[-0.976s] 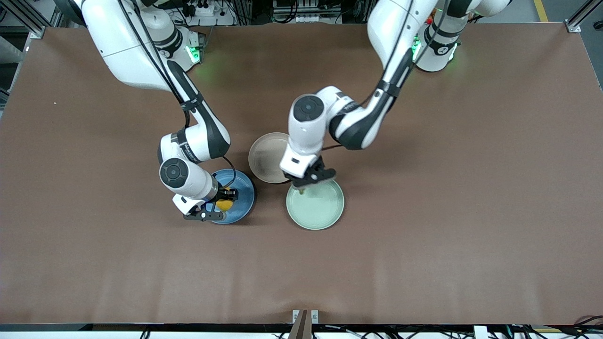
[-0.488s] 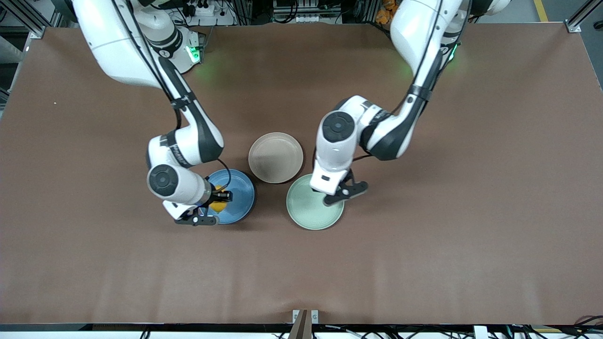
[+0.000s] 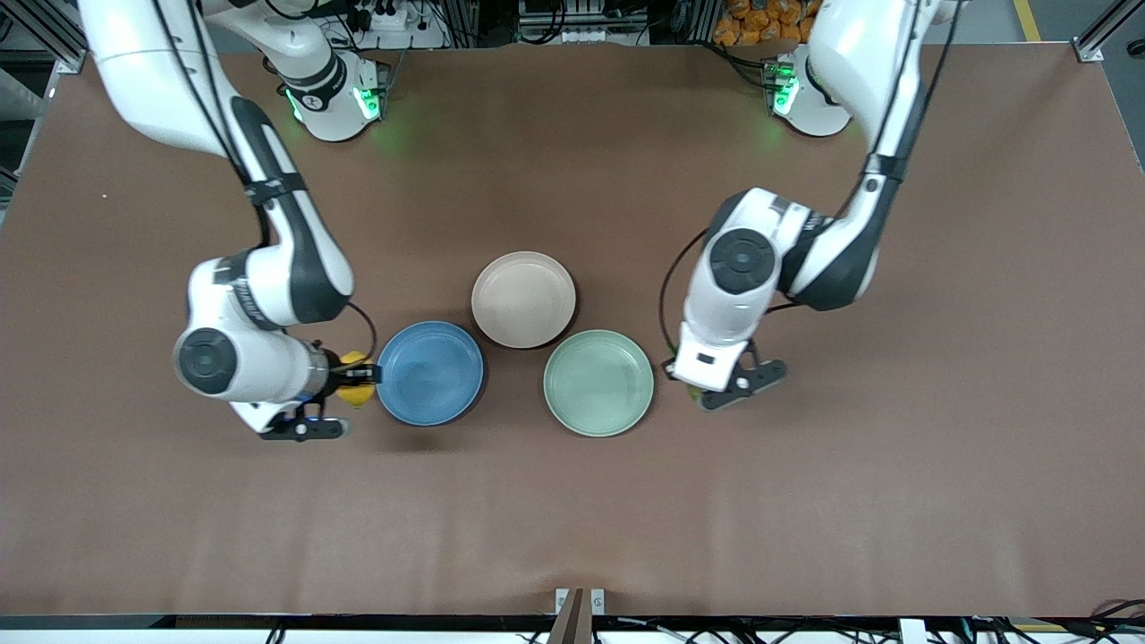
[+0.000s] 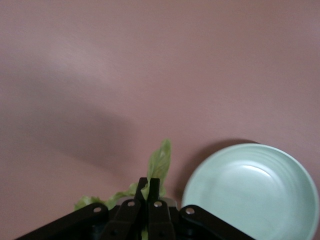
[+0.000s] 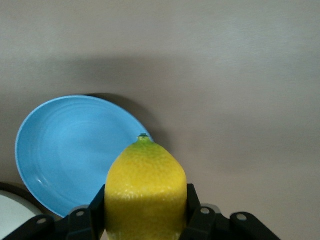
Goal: Pick lemon and lettuce from blue and beige plates
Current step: 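Lift the lettuce with the left gripper while the right gripper lifts the lemon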
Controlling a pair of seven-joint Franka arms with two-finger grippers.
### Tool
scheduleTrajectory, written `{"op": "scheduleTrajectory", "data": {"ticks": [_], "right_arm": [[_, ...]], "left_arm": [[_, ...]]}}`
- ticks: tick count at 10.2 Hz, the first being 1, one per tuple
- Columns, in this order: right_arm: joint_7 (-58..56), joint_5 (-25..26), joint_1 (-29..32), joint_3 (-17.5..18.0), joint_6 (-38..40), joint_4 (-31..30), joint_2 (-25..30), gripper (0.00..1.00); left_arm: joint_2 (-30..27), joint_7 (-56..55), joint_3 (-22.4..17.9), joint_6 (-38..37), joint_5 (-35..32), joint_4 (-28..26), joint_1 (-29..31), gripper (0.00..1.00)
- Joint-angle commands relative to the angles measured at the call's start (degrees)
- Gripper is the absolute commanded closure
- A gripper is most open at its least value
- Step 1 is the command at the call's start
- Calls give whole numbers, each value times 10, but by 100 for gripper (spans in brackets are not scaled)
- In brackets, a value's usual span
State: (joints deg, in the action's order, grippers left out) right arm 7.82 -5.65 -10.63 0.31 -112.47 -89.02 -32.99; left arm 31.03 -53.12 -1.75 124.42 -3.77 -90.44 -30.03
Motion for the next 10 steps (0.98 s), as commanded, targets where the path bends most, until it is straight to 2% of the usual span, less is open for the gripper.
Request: {"op": "scheduleTrajectory", "data": {"ticks": [1,3,6,7,8,10], "right_arm": [[-15,26,22,2,21,-7,34,83],[-12,83,31,-3,43,-7,56,83],[-16,109,68,-7,59,-16,64,83],[-15,116,76,-7,59,-26,63,84],[-16,116,89,-7,55,-36,60,84],[-16,116,91,-7,44,-61,56,84]], "left_arm": [[-41,55,6,-5,-13,-53,36,100],[-42,130,10,-40,-7,-50,75,100],[-44,217,10,-78,-5,-48,121,100],[-44,233,10,-89,-4,-45,132,66],[-44,233,10,-92,-5,-47,132,1],[-47,227,10,-107,-3,-44,149,0]]}}
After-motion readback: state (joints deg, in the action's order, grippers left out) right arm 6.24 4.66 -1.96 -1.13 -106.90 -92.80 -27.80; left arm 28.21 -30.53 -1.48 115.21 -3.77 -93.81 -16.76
